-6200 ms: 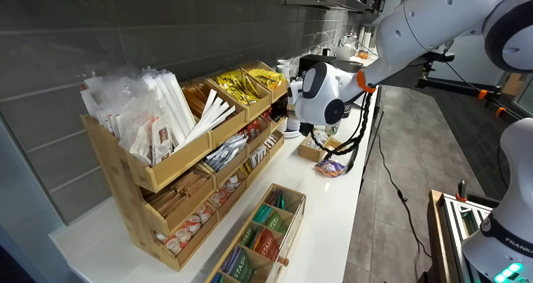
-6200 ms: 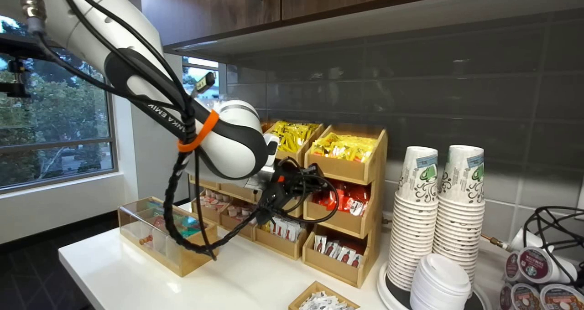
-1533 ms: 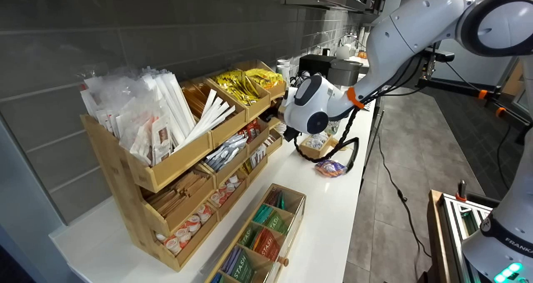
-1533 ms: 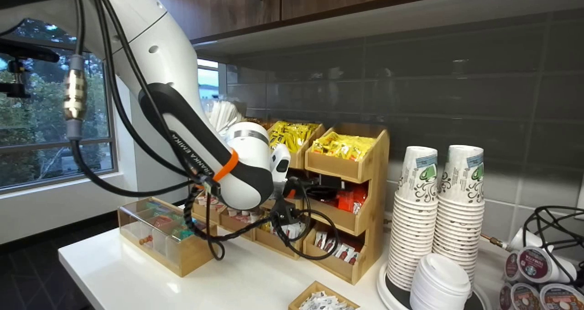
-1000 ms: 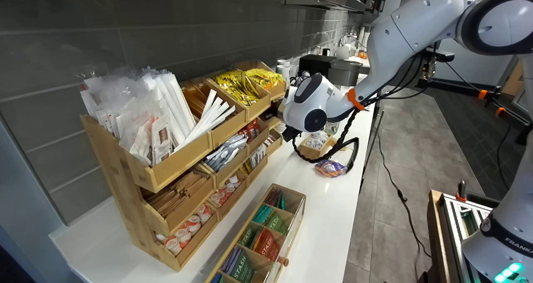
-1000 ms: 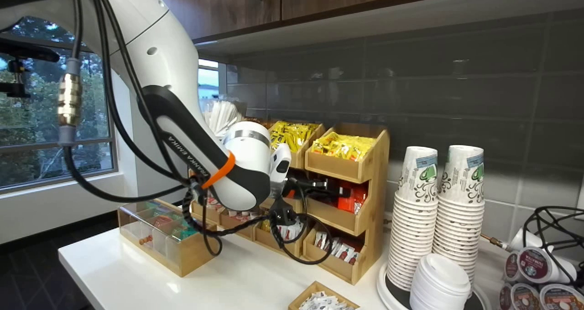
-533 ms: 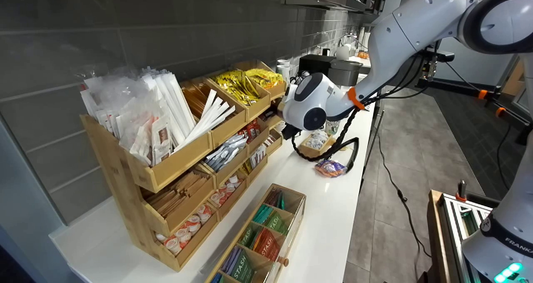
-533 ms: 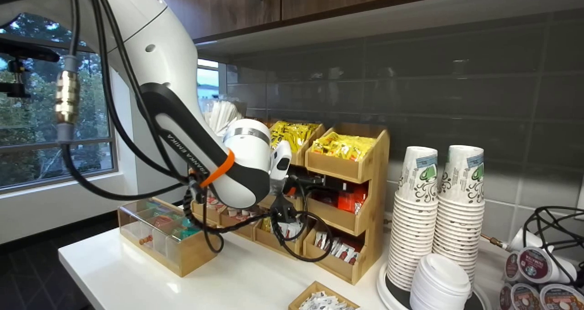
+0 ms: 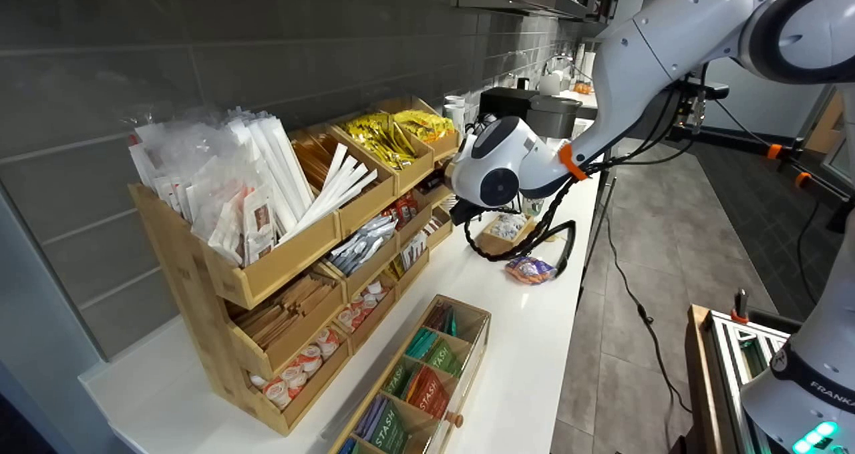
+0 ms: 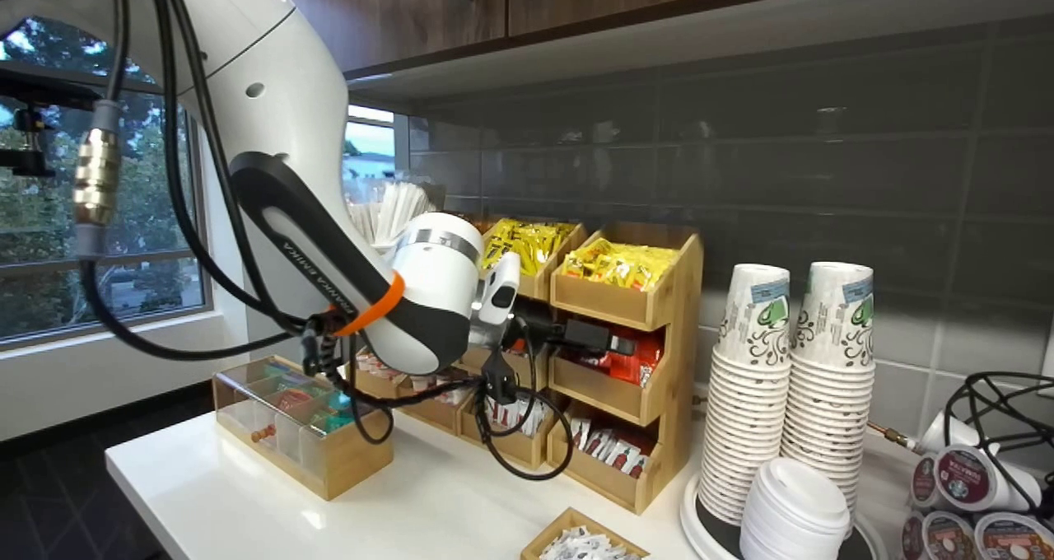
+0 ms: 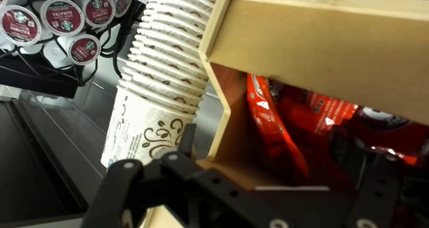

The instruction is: Put the orange sacket in the tray

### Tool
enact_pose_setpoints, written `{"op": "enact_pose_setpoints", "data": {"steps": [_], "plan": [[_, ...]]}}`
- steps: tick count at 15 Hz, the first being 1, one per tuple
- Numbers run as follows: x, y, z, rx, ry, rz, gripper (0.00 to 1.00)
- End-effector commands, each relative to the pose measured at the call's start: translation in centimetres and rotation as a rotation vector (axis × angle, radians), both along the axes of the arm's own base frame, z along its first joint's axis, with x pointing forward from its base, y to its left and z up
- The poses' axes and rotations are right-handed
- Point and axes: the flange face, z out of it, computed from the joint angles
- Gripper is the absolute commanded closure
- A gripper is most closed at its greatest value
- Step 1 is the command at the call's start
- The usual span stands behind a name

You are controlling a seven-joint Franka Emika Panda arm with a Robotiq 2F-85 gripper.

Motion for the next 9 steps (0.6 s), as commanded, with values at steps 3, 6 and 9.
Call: {"op": "enact_pose_setpoints", "data": {"steps": [3,6,9], "plan": [[-2.0,0.1,0.7,0.035,-0.013,-0.088,0.0],[-2.9,0.3,1.0,0.047,-0.004,-0.1,0.0],[-4.1,0.3,1.6,0.057,0.005,-0.111,0.0]]}}
